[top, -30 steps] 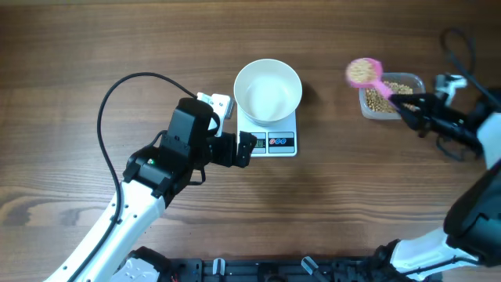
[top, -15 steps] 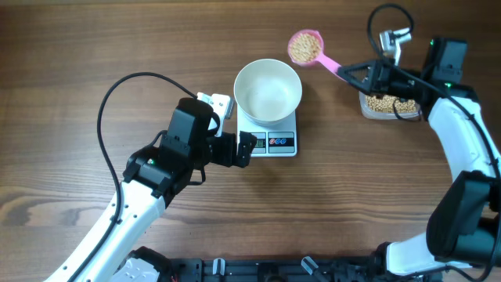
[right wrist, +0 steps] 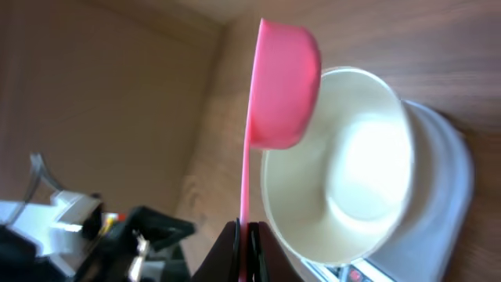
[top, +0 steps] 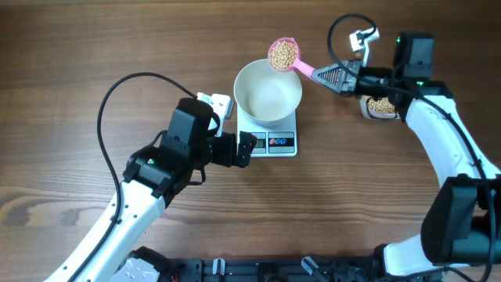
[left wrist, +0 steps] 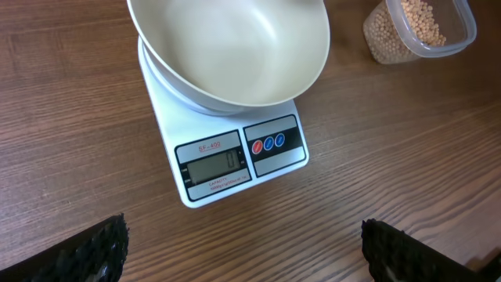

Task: Scoop item into bowl and weigh 150g on scale
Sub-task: 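Lift the filled scoop and carry it over the white bowl, then tip the scoop with the right gripper to pour soybeans into the bowl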

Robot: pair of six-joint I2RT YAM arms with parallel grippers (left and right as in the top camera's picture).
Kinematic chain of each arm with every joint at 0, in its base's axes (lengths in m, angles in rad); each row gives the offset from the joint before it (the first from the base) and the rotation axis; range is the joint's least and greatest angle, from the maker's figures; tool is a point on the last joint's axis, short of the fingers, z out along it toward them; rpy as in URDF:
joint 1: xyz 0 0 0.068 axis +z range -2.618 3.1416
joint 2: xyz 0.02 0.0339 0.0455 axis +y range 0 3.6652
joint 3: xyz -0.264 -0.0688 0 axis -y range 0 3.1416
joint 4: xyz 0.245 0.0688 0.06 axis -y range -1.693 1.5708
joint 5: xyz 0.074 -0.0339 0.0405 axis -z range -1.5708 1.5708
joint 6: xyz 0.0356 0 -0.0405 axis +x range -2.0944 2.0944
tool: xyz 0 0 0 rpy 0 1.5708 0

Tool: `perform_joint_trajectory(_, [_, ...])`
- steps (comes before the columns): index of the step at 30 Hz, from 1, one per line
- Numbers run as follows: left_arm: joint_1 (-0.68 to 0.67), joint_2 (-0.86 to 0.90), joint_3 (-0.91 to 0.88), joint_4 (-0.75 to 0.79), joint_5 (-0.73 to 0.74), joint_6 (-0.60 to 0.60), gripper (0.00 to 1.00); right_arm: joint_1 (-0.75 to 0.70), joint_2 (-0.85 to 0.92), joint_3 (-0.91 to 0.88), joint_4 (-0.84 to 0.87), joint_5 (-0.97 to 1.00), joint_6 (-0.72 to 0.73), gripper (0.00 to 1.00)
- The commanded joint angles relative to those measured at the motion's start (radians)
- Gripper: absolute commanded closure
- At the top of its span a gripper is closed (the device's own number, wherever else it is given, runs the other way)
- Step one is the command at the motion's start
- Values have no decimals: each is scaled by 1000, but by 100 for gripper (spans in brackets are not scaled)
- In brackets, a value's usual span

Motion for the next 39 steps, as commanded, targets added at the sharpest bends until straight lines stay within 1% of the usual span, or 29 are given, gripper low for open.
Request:
perform_joint_trajectory(1, [-5, -8, 0, 3, -10, 20, 0, 40, -19, 19, -43, 92, -116, 95])
perform_joint_trajectory(3, [-5, -8, 0, 3, -10, 20, 0, 62, -22, 19, -46, 106, -133, 95])
perform_joint_trajectory(6, [-5, -8, 0, 3, -10, 20, 0, 82, -37, 19, -46, 178, -136, 96])
perform_joint_trajectory(12, [-5, -8, 0, 3, -10, 20, 0, 112, -111, 19, -78, 354, -214, 96])
perform_joint_trajectory(17, [-5, -8, 0, 3, -10, 20, 0, 149, -160, 19, -103, 420, -280, 96])
perform_joint_trajectory(22, [-5, -8, 0, 3, -10, 20, 0, 192, -161, 19, -165, 525, -357, 96])
perform_joint_trajectory(26, [-5, -8, 0, 3, -10, 20, 0, 253, -161, 19, -166, 620, -418, 96])
perform_joint_trajectory(32, [-5, -8, 0, 3, -10, 20, 0, 337, -166, 19, -166, 768, -459, 96])
perform_joint_trajectory(36, [-5, -8, 0, 3, -10, 20, 0, 360, -174, 19, -166, 864, -504, 96])
perform_joint_trajectory(39, [-5, -8, 0, 3, -10, 20, 0, 361, -188, 19, -164, 898, -532, 96])
